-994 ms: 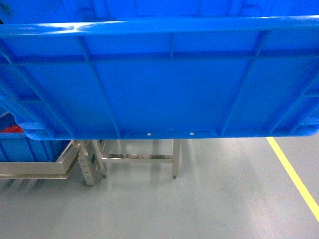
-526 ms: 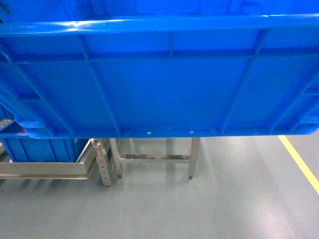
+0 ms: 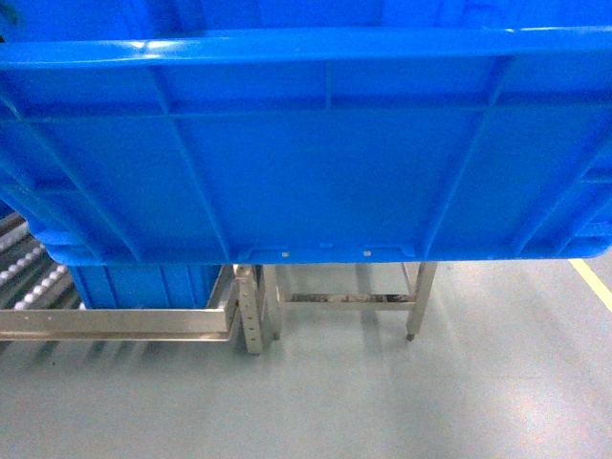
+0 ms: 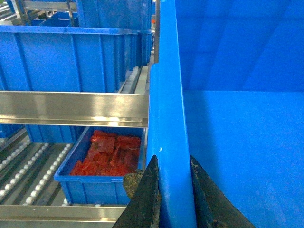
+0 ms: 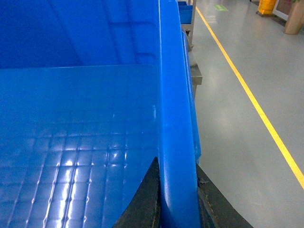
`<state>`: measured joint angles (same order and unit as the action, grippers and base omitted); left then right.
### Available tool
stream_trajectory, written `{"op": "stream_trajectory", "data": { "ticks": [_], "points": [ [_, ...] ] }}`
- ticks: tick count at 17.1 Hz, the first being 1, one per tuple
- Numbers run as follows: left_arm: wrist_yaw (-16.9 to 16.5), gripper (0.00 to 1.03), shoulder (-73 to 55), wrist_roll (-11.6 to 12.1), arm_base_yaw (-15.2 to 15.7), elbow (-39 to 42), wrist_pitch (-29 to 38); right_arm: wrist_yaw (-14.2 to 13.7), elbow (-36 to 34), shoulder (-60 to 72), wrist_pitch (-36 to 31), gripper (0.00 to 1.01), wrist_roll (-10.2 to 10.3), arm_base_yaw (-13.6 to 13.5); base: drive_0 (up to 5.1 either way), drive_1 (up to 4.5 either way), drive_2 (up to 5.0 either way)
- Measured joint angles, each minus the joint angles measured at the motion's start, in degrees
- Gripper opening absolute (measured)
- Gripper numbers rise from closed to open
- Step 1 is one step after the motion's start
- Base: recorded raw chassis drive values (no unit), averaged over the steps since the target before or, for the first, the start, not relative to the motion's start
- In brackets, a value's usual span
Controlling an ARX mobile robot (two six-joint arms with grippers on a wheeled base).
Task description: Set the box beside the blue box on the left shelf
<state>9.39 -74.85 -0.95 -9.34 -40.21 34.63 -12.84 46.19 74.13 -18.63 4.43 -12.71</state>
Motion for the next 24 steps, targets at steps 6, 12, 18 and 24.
{"op": "stream_trajectory", "data": {
  "ticks": [6,12,18,24],
  "points": [
    [0.02,0.09,0.00,0.02,0.00,0.00,-0.31,-0.02,0.00,-0.04,0.09,0.09,-0.04,0.00,-4.8,2.06,2.9],
    [0.04,0.09,0.00,0.09,0.00,0.00,-0.17,0.02,0.00,0.02,0.13,0.09,0.00,0.00,-5.0,2.18,2.6],
    [0.02,0.09,0.00,0.04,0.00,0.00,-0.31,0.00,0.00,0.02,0.04,0.09,-0.02,0.00,-4.7,1.23,3.7],
    [0.07,0.09,0.00,0.04,0.00,0.00,-0.35,0.00,0.00,0.04,0.28,0.09,0.00,-0.02,-4.8,0.95,3.6]
  ]
}}
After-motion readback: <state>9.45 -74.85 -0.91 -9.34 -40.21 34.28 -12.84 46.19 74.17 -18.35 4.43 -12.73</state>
